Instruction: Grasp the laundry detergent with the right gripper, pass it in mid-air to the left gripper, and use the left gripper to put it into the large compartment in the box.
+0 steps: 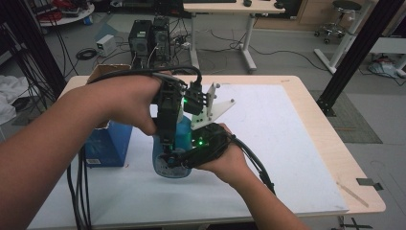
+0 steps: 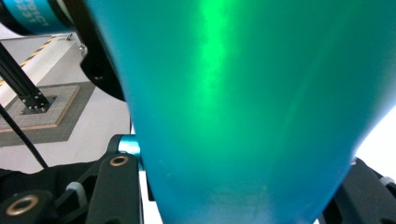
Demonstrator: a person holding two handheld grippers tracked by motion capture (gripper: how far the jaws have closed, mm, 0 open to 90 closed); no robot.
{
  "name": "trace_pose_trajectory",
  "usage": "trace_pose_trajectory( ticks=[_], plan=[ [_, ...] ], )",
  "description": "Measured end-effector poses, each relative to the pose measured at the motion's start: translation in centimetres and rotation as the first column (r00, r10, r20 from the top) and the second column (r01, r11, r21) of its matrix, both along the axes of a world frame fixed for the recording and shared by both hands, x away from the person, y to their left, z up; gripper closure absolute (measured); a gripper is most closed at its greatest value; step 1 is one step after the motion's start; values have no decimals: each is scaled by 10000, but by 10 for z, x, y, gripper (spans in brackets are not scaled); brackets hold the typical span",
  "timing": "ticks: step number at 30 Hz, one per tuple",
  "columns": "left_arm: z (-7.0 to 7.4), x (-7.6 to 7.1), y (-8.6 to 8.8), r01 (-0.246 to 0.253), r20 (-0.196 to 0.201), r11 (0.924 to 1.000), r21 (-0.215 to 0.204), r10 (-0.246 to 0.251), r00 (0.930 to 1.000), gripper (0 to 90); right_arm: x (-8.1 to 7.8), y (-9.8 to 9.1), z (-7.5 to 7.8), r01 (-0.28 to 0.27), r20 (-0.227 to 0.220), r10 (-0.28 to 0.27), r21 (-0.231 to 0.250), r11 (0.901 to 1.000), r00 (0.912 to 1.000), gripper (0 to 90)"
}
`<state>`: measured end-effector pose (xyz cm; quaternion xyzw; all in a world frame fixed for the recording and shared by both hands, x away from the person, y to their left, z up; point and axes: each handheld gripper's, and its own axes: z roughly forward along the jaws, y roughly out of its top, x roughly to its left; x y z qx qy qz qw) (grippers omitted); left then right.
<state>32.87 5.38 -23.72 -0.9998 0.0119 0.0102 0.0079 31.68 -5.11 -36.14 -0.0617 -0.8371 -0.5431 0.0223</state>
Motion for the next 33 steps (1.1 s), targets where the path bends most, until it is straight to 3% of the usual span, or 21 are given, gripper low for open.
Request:
trace_pose_trajectory(
  ticks=[9, 18, 21, 28, 33],
  plan=[
    [-1, -3, -2, -14, 4, 10000, 96, 14, 10000, 381, -1, 1, -1, -67, -3, 67, -6, 10000, 10000, 465],
    [5, -7, -4, -104, 49, 9998, 176, 103, 9999, 386, -4, -1, 1, -243, 311, 239, 140, 9996, 9992, 449],
    [7, -7, -3, -283, -55, 9996, 48, 283, 9996, 386, -4, -5, 3, -175, 532, 163, 214, 9996, 9984, 376],
    [10, -6, 2, -536, -210, 9984, 170, 540, 9983, 386, -1, -26, 4, 3, 230, -6, 108, 9999, 9997, 233],
    [15, -2, 10, -889, -257, 9959, 152, 893, 9957, 385, 1, -47, 7, 179, 156, -176, -152, 9997, 9997, 217]
  ],
)
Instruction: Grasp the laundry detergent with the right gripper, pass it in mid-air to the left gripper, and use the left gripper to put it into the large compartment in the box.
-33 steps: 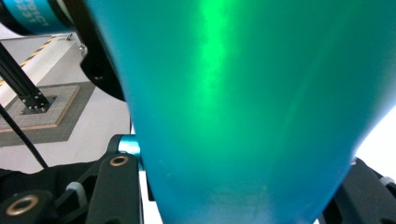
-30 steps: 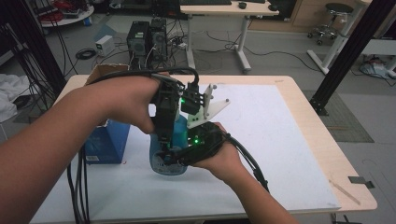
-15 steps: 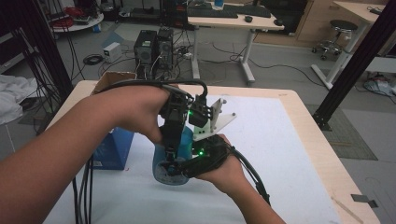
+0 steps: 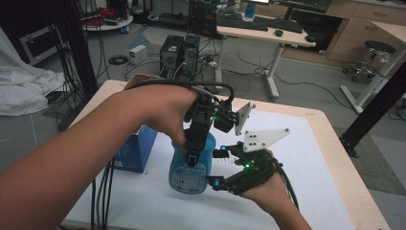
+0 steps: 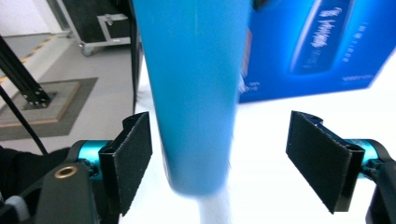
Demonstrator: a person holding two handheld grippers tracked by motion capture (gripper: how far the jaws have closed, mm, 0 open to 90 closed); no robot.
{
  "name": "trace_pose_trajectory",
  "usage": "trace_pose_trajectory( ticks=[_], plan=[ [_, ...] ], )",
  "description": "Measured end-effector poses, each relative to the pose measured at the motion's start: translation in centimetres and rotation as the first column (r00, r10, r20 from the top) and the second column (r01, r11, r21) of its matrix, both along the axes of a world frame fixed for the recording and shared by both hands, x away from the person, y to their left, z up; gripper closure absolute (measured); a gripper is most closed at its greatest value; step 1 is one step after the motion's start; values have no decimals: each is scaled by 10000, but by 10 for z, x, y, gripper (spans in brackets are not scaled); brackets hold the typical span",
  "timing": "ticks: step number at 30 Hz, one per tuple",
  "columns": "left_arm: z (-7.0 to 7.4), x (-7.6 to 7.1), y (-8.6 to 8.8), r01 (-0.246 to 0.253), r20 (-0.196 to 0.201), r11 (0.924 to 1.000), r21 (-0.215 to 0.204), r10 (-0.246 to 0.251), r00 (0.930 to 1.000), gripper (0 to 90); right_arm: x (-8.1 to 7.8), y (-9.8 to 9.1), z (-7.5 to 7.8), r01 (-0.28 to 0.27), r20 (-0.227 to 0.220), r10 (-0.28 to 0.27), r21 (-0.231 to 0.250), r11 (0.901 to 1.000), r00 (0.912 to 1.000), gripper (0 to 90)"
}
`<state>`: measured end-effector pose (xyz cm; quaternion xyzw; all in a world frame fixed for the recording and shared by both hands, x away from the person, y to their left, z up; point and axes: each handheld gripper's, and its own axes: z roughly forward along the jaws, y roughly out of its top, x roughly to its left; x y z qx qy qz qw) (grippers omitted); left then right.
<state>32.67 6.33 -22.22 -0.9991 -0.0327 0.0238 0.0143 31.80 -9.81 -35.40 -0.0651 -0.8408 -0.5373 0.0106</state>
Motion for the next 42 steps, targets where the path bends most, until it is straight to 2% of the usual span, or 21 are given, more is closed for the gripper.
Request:
trace_pose_trajectory(
  ticks=[2, 3, 8, 10, 12, 16, 18, 19, 20, 22, 23, 24, 26, 32, 33, 34, 35, 36, 39, 41, 42],
  plan=[
    [3, 2, 3, -120, 58, 9999, -9, 121, 9999, 385, 2, -7, 2, 219, 67, -217, -272, 9994, 9997, 130],
    [5, 3, 5, -236, 57, 9997, 2, 235, 9997, 385, 3, -10, 3, 465, 97, -461, -468, 9978, 9989, 124],
    [16, 8, 14, -518, 49, 9987, 5, 518, 9986, 385, 8, -26, 7, 771, 162, -758, -1129, 9906, 9970, 123],
    [22, 11, 18, -737, 28, 9973, -28, 737, 9973, 385, 11, -31, 9, 920, 181, -904, -1375, 9862, 9957, 108],
    [27, 14, 23, -927, 23, 9957, -94, 927, 9957, 384, 14, -34, 10, 1142, 242, -1117, -1680, 9791, 9934, 22],
    [44, 20, 34, -1433, 77, 9896, -152, 1435, 9896, 384, 17, -40, 14, 1359, 427, -1297, -2210, 9657, 9906, 9],
    [53, 25, 41, -1899, 106, 9816, -209, 1902, 9817, 384, 19, -43, 17, 1350, 448, -1280, -2353, 9625, 9908, 8],
    [58, 27, 45, -2218, 180, 9747, -259, 2223, 9748, 384, 19, -44, 18, 1396, 461, -1323, -2465, 9590, 9901, 8],
    [64, 28, 48, -2526, 273, 9672, -278, 2534, 9670, 384, 20, -46, 19, 1391, 475, -1313, -2497, 9583, 9902, 8],
    [76, 32, 56, -3214, 522, 9463, -351, 3229, 9450, 384, 22, -49, 21, 1448, 539, -1355, -2515, 9570, 9893, 8],
    [80, 34, 59, -3386, 566, 9402, -363, 3402, 9386, 384, 22, -50, 22, 1435, 499, -1352, -2515, 9572, 9896, 8],
    [85, 36, 63, -3713, 570, 9278, -372, 3730, 9261, 384, 23, -50, 23, 1446, 496, -1364, -2535, 9565, 9894, 8],
    [94, 40, 71, -4449, 549, 8939, -548, 4476, 8926, 384, 23, -51, 24, 1397, 530, -1304, -2589, 9557, 9900, 8],
    [114, 52, 92, -6374, 439, 7655, -879, 6423, 7652, 384, 24, -51, 23, 1351, 559, -1239, -3050, 9427, 9907, 9],
    [116, 53, 96, -6698, 430, 7367, -934, 6751, 7365, 384, 24, -50, 22, 1324, 582, -1201, -3145, 9400, 9911, 9],
    [119, 54, 100, -6939, 416, 7143, -913, 6989, 7140, 384, 23, -49, 21, 1321, 610, -1186, -3231, 9371, 9911, 9],
    [121, 55, 103, -7236, 380, 6834, -974, 7290, 6834, 384, 23, -49, 21, 1281, 593, -1149, -3282, 9359, 9916, 9],
    [124, 57, 108, -7392, 336, 6680, -853, 7434, 6679, 384, 23, -48, 21, 1231, 588, -1099, -3287, 9364, 9922, 9],
    [127, 62, 123, -7866, 264, 6114, -863, 7906, 6117, 384, 23, -49, 21, 1197, 557, -1073, -3308, 9361, 9927, 9],
    [127, 66, 133, -8312, 194, 5491, -872, 8351, 5497, 383, 23, -49, 21, 1215, 515, -1106, -3316, 9356, 9925, 9],
    [127, 68, 138, -8447, 266, 5287, -836, 8485, 5285, 383, 23, -50, 20, 1208, 496, -1106, -3351, 9344, 9926, 9]
  ],
)
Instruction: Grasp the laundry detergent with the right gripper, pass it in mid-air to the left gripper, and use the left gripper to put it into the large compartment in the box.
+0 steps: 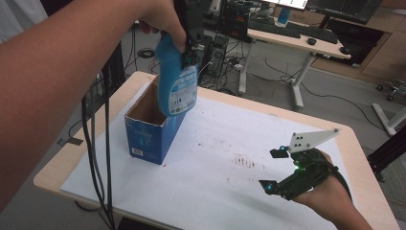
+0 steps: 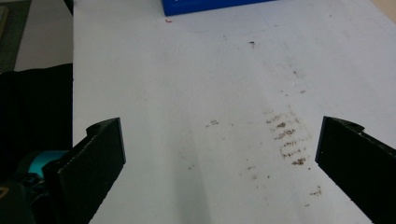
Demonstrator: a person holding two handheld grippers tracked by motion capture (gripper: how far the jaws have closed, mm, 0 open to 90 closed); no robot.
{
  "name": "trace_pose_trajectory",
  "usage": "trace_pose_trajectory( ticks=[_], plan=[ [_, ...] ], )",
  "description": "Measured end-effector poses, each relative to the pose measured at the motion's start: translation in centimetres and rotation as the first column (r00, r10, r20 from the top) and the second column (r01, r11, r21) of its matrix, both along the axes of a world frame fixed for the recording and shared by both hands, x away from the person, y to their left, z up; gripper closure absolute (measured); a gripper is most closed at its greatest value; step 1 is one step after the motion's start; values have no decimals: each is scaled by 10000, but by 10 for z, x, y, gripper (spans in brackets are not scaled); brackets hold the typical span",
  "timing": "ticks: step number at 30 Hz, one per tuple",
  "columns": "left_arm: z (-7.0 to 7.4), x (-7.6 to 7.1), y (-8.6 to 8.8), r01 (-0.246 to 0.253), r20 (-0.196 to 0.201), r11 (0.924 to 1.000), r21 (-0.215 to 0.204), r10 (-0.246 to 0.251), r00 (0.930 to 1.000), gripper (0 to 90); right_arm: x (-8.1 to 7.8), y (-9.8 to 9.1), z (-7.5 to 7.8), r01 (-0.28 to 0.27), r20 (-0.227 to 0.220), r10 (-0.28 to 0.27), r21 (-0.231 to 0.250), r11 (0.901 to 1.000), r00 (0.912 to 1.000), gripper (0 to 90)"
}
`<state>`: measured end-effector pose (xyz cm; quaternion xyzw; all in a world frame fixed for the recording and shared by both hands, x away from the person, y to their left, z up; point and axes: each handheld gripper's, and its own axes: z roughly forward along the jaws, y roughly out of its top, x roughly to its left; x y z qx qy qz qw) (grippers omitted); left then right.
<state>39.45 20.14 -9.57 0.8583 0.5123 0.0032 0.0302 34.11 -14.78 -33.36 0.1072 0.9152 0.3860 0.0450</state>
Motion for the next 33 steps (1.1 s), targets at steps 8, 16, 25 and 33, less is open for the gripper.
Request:
trace_pose_trajectory(
  ticks=[8, 16, 25, 33],
  plan=[
    [-7, 12, 29, -1648, 112, 9852, 466, 1644, 9863, 383, -2, 1, -1, -15, 9, 15, -57, 10000, 10000, 9],
    [-38, 23, 43, -2049, -82, 9767, 634, 2058, 9786, 382, -2, -2, -3, 118, -63, -118, -34, 9999, 9999, 9],
    [-79, 35, 47, -1604, -495, 9847, 680, 1639, 9852, 382, -4, -5, -4, 171, -56, -171, 27, 9998, 9998, 9],
    [-123, 40, 47, -258, -789, 9956, 900, 330, 9963, 382, -5, -7, -4, 229, -55, -229, 49, 9997, 9997, 9]
  ],
)
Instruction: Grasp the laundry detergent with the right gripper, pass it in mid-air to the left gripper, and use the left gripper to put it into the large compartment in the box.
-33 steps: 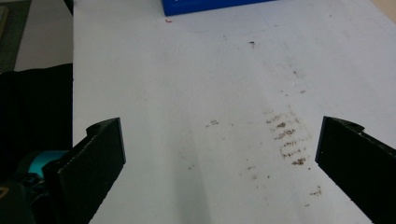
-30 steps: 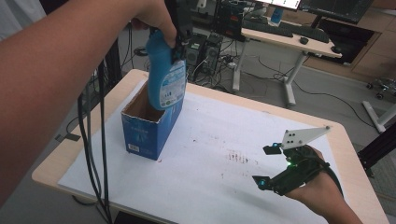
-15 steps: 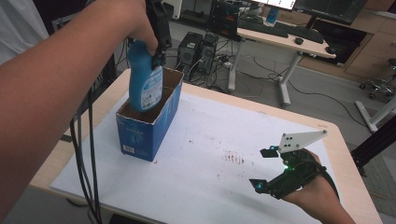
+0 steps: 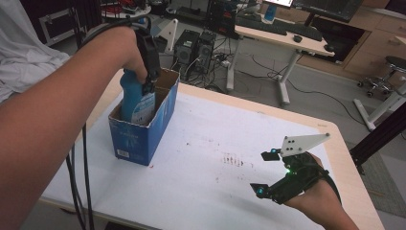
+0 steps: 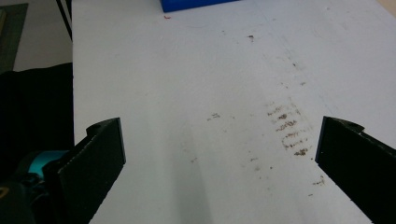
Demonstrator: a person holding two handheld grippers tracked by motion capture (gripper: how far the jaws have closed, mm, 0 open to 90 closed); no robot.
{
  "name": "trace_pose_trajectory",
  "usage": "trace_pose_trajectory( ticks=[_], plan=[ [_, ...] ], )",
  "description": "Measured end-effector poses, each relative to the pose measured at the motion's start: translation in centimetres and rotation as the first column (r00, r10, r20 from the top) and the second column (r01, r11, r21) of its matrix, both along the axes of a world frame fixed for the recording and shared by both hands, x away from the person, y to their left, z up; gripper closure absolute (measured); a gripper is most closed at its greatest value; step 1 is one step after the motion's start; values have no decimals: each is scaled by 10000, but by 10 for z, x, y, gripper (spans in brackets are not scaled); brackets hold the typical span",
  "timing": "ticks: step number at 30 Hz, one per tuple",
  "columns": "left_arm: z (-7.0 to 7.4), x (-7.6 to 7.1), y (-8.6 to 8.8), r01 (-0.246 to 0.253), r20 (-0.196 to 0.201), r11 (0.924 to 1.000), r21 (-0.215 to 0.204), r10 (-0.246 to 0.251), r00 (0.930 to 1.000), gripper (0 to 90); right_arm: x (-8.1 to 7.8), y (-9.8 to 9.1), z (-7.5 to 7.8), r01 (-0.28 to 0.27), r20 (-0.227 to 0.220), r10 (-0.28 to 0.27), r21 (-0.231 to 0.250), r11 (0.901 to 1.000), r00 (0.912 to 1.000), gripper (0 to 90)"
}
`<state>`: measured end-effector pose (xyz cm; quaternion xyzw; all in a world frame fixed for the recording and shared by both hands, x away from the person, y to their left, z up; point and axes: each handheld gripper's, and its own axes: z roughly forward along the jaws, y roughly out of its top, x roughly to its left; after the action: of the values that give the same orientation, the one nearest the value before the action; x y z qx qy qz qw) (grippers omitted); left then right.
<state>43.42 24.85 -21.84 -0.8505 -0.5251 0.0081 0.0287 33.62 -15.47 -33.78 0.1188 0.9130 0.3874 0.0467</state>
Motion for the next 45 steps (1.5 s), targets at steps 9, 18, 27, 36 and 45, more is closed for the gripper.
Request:
trace_pose_trajectory(
  ticks=[9, 18, 27, 36, 45],
  plan=[
    [-36, 2, -4, 2280, 96, 9736, 19, -2281, 9736, 382, 0, 0, -1, 52, -106, -53, -107, 9999, 9999, 9],
    [-67, 7, -3, 3107, -20, 9504, -138, -3107, 9505, 382, 0, 1, -2, 80, -161, -84, -241, 9997, 9998, 9],
    [-79, 7, -1, 3606, -34, 9324, -255, -3608, 9326, 381, 2, 4, -4, 58, -209, -65, -332, 9994, 9998, 9],
    [-79, 7, 2, 3476, -214, 9364, -474, -3489, 9369, 323, 4, 6, -7, 24, -289, -35, -382, 9993, 9996, 9],
    [-67, 3, 5, 3360, -112, 9381, -839, -3381, 9410, 242, 5, 3, -6, 35, -312, -43, -272, 9996, 9995, 9]
  ],
)
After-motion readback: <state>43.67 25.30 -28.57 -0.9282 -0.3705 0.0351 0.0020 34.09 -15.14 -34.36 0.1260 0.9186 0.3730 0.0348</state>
